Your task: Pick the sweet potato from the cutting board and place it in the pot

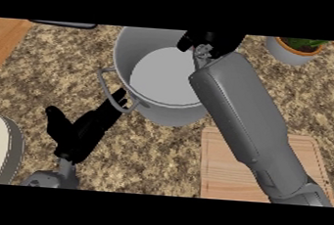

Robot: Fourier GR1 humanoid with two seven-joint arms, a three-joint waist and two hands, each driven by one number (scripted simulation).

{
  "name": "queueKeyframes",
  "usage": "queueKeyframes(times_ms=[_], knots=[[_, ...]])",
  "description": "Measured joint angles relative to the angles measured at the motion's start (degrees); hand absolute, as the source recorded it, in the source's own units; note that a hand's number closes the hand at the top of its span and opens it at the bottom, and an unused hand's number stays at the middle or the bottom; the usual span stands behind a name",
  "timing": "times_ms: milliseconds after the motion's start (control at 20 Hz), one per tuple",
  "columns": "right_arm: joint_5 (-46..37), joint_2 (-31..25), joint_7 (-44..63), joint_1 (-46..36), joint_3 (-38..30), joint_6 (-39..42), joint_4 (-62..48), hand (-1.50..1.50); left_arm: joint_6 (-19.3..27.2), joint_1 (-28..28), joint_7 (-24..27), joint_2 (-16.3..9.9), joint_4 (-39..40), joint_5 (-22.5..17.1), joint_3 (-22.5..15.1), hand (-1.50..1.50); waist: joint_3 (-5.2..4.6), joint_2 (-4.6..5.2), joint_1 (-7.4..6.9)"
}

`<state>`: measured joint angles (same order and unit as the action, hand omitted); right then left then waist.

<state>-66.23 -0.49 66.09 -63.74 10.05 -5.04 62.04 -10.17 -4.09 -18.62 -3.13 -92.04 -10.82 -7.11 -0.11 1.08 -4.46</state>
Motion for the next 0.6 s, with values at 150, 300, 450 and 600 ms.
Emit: queueKeyframes(times_ms=[150,300,450,600], knots=[[0.9,0.0,-2.4,-1.9,-2.5,-5.0,-6.5,1.50,0.0,0.0,-0.1,0.2,-0.5,0.2,-0.5,0.00,0.02,0.27,-0.55],[2.2,0.1,-4.6,-2.9,-4.1,-10.9,-12.2,1.50,0.0,-0.9,-0.7,0.1,-0.5,0.2,-0.3,0.00,0.03,0.49,-0.97],[4.2,0.1,-6.6,-3.9,-5.9,-15.2,-18.6,1.50,0.0,-0.9,-0.4,0.5,-0.2,0.3,-0.6,0.00,0.03,0.73,-1.48],[6.7,0.2,-8.3,-4.4,-8.4,-20.5,-22.6,-1.50,-0.5,-1.2,0.3,0.4,0.6,0.3,-0.5,0.00,0.05,1.00,-1.88]])
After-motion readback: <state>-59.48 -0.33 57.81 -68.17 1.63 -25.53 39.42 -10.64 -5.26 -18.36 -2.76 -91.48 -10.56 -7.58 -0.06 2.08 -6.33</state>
